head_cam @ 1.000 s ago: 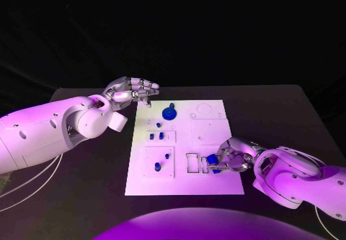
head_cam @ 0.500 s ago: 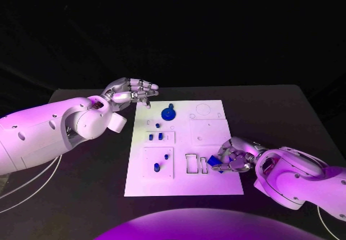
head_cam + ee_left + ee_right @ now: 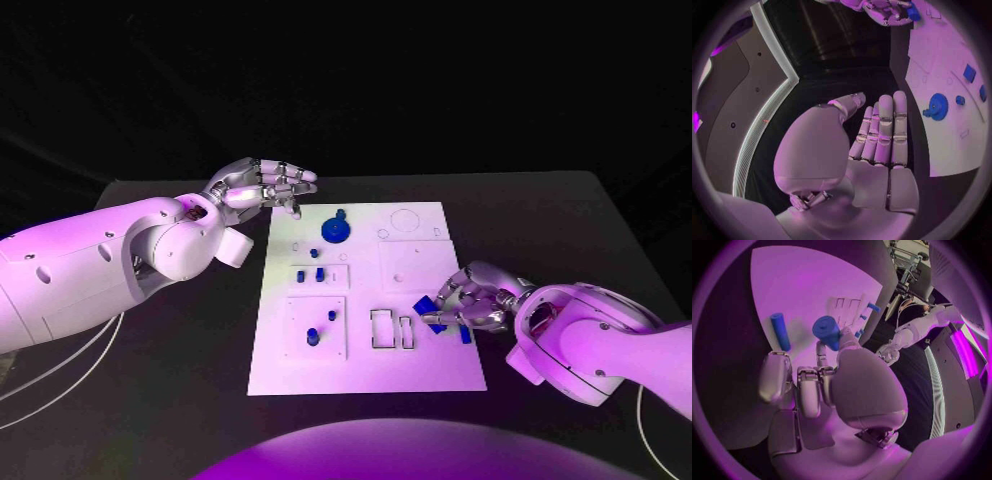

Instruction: Assemble the parts on the task board

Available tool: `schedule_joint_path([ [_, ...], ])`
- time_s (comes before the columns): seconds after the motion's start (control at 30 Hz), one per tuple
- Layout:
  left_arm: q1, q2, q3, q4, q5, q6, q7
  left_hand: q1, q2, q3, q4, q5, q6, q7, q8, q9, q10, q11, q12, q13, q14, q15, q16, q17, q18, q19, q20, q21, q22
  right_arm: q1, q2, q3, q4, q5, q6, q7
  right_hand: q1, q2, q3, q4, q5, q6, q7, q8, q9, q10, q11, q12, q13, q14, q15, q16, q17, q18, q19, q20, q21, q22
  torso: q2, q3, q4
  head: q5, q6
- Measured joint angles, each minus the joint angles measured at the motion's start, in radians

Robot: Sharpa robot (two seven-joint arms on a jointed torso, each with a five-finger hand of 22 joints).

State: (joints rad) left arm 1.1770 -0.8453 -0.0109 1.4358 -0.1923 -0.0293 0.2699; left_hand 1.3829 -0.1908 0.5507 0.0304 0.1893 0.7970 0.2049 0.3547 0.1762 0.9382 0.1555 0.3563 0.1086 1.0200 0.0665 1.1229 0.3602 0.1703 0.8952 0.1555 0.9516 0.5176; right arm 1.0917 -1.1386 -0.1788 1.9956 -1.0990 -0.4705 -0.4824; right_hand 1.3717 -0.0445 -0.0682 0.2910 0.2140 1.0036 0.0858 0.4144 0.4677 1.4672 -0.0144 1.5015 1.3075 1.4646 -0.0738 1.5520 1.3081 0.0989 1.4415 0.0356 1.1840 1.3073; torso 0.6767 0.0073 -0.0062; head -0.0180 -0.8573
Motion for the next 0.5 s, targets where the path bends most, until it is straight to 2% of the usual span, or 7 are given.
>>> schedule_joint_path([
  [0.23,0.0,0.0,0.0,0.0,0.0,0.001,0.0,0.0,0.0,0.0,0.0,0.0,0.0,0.0,0.0,0.0,0.0,0.0,0.0,0.0,0.0,0.0,0.0,0.0,0.0,0.0,0.0,0.0,0.0,0.004,0.017,0.0,0.006,0.047,-0.001,0.009,-0.026,0.025,-0.006,0.003,-0.004,0.0,0.0,-0.001,0.0,-0.001,-0.005,0.003,0.0,0.002,-0.005,0.0,0.0,0.0,0.0,0.0,0.004,0.0,0.001,0.0004,-0.0001,0.001,0.0],
  [0.5,0.0,0.001,0.0,0.0,0.0,0.002,-0.001,0.0,0.0,0.0,0.0,0.0,0.0,0.0,0.0,0.0,0.0,0.0,0.0,0.0,0.0,0.0,0.0,0.0,0.0,0.0,0.0,0.0,0.0,-0.002,0.078,-0.001,-0.01,0.075,0.015,0.014,-0.068,0.03,-0.015,0.002,-0.004,0.006,0.006,-0.002,0.0,-0.001,-0.005,0.004,0.0,0.002,-0.005,0.0,0.0,0.0,0.003,-0.003,0.004,0.001,0.002,0.0003,-0.0011,0.003,-0.002],
])
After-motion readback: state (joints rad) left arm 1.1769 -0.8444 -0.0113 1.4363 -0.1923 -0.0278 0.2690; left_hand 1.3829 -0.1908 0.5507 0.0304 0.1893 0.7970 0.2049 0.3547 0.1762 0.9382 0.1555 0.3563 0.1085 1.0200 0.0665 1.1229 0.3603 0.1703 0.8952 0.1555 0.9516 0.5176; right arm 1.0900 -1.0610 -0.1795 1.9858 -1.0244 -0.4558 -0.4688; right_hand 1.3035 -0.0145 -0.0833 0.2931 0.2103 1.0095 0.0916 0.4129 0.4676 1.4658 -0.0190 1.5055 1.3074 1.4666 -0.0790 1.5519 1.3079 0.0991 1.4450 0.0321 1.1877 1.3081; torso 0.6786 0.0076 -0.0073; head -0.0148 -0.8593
